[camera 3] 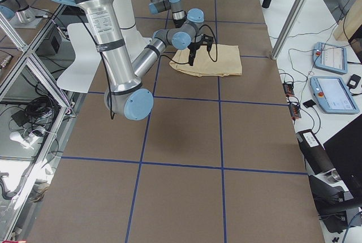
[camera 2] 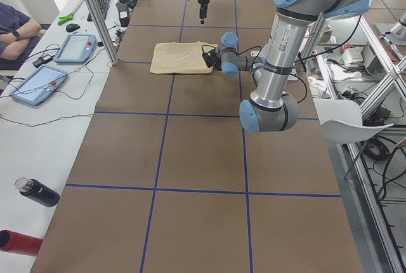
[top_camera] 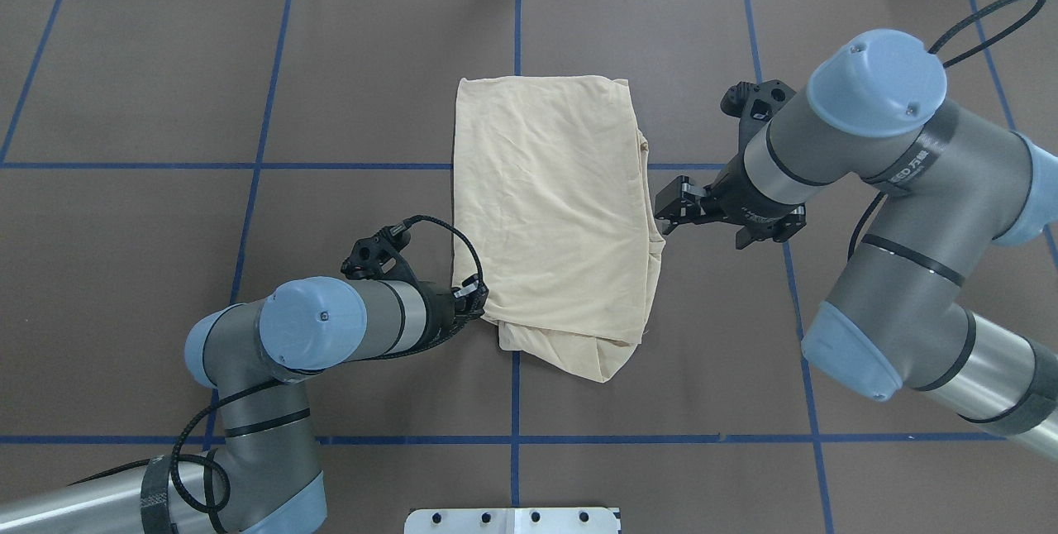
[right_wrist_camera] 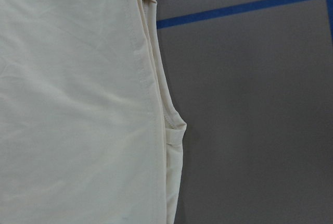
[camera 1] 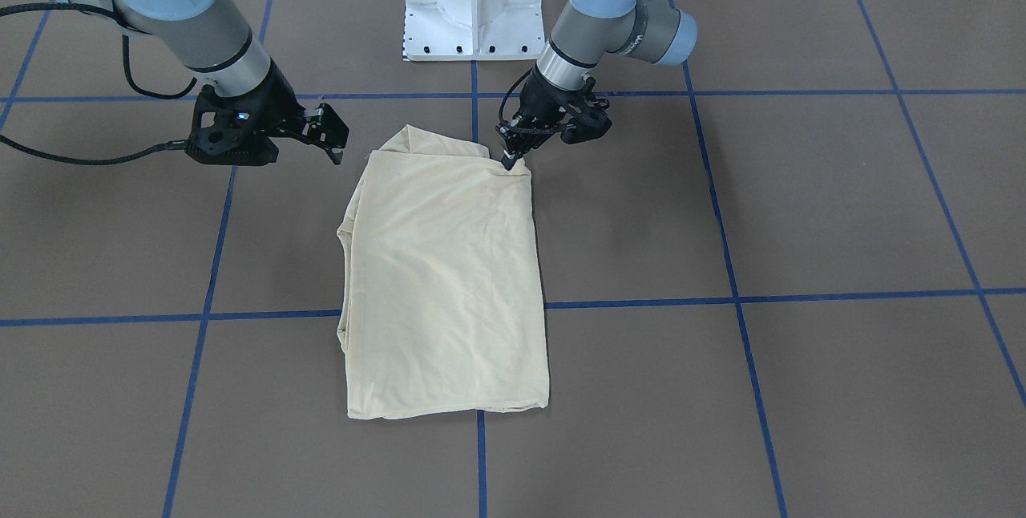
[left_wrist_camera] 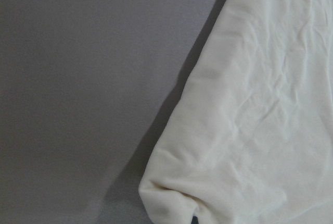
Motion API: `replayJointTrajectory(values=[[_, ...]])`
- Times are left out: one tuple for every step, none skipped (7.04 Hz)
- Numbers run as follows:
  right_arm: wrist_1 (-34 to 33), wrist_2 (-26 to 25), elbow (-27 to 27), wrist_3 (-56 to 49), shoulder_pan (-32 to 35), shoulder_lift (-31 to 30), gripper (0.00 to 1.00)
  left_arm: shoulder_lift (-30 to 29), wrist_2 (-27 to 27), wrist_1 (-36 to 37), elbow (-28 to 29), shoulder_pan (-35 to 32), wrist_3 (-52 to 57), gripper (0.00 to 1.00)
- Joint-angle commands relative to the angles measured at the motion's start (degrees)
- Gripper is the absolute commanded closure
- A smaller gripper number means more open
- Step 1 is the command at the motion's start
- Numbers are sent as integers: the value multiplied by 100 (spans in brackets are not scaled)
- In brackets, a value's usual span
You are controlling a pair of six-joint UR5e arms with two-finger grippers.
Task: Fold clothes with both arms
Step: 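Grasp the shirt's other near corner with the right gripper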
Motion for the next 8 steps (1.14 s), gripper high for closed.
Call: replayJointTrajectory(values=[[9,-775,-66,1892,-807,300,0,1,-5,-2,-1,-26,0,100],[8,-1207,-162,2421,-1168,319,0,1,-13,-2,-1,-26,0,100],[8,-1402,-303,2835,-1346,337,0,1,-13,-2,-1,-26,0,100],[0,-1422,-391,3266,-1435,337,0,-8,-22,-2,-9,-35,-8,100],[-9,-1509,-461,3496,-1558,337,0,-17,-31,-2,-18,-52,0,100],[8,-1562,-654,3542,-1620,372,0,-17,-31,-2,-27,-78,-8,100],[0,-1580,-951,3551,-1646,590,0,-17,-31,-2,-70,-105,0,100],[0,-1580,-1076,3551,-1673,670,0,-26,-31,-2,-71,-122,0,100]])
